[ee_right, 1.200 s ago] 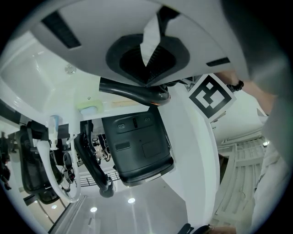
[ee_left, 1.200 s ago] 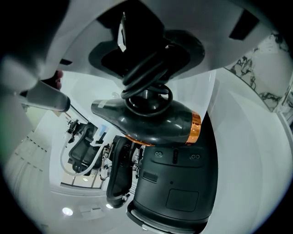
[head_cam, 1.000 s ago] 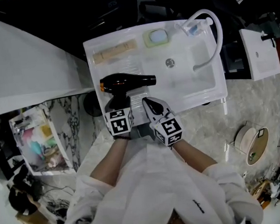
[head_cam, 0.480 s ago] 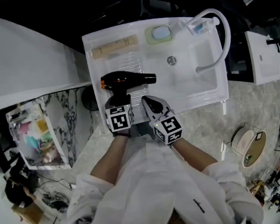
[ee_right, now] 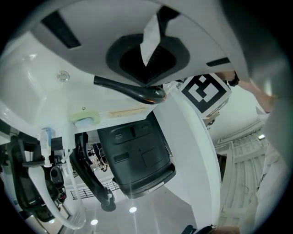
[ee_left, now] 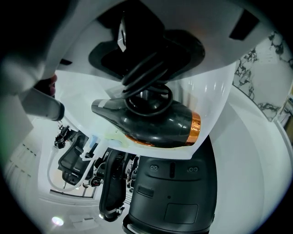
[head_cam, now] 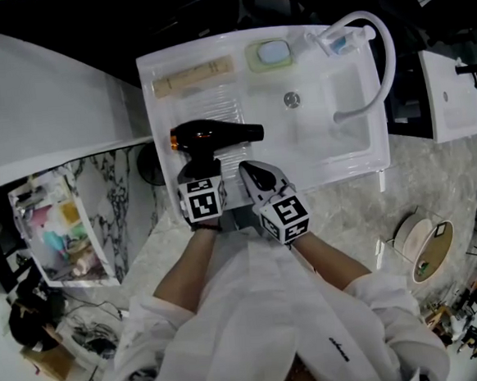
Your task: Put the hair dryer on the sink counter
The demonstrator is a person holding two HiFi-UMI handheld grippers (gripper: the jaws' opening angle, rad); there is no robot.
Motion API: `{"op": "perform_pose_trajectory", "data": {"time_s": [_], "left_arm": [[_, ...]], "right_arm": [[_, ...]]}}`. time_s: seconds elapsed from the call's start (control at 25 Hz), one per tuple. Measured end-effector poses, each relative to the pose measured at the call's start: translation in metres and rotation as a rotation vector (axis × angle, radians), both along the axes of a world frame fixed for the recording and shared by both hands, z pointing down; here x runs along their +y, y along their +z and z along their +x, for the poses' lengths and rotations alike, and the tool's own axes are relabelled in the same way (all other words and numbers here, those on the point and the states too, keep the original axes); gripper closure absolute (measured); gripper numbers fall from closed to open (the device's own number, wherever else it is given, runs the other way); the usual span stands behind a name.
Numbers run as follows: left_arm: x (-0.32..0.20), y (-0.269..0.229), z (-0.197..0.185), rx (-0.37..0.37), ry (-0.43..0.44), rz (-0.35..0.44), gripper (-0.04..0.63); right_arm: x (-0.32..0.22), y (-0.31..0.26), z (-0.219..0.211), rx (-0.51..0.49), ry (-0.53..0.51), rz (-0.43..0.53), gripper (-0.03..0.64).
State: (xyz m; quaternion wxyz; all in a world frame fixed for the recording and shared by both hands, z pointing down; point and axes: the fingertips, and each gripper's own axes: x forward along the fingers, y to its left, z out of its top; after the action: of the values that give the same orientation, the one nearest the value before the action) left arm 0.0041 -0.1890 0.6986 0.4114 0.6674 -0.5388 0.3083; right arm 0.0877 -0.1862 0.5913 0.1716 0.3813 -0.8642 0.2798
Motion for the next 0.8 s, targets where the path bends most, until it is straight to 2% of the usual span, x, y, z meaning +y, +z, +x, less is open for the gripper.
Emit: {"op": "perform_pose_trajectory", "data": {"time_s": [0.8], "left_arm": [[0.0004, 0.0062, 0.0056, -0.04, 0.042, -0.039, 0.339]], "right_arm": [[0.0023, 0.0025, 0.0065, 0.003, 0.01, -0.005, 0.6]]}}
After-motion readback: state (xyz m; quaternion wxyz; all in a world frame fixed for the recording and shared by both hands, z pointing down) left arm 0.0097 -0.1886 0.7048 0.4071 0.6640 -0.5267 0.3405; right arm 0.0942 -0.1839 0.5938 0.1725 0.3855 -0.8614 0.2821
